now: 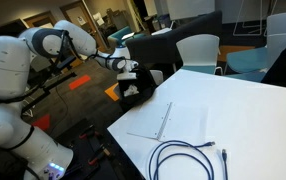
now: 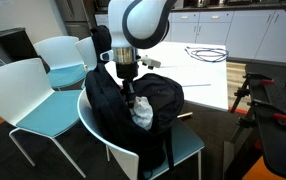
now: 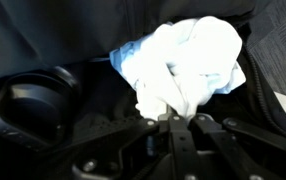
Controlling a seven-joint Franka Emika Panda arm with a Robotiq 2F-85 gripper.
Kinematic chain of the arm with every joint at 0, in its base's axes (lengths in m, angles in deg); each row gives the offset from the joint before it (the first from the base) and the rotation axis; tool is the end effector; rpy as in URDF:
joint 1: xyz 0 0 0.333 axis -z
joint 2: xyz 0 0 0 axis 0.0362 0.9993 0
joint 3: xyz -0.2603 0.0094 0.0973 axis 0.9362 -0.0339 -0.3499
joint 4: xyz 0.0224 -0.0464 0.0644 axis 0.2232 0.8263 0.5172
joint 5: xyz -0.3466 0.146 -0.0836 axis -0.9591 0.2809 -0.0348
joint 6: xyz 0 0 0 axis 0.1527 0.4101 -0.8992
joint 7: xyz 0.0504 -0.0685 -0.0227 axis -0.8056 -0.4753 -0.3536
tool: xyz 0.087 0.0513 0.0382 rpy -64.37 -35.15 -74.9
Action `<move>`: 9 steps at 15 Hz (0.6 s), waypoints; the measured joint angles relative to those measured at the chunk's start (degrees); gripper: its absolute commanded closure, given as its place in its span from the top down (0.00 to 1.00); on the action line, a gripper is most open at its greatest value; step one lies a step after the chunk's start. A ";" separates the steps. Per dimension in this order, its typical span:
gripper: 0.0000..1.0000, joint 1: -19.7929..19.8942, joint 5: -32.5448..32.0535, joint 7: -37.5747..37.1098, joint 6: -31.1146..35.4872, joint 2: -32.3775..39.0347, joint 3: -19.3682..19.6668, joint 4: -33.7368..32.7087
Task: Remove the cloth from the bag and put it on the table
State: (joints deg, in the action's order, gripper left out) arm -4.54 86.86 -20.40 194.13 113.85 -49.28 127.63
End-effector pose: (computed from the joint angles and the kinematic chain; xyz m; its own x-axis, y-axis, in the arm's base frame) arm 0.5972 0.1902 0.1176 0.7012 0.7033 0.1173 0.7116 -0.6802 -0.1759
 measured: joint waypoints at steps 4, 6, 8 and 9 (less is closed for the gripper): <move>0.01 0.42 -0.10 -5.03 -1.78 -10.88 2.18 5.93; 0.01 1.17 -0.10 -7.19 -2.09 -16.47 3.53 8.77; 0.01 2.64 0.42 -8.17 -2.93 -21.88 4.62 11.25; 0.01 3.66 1.53 -8.11 -3.60 -24.45 4.97 12.29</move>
State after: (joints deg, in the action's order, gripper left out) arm -0.89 88.39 -28.51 190.54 89.40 -44.31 139.92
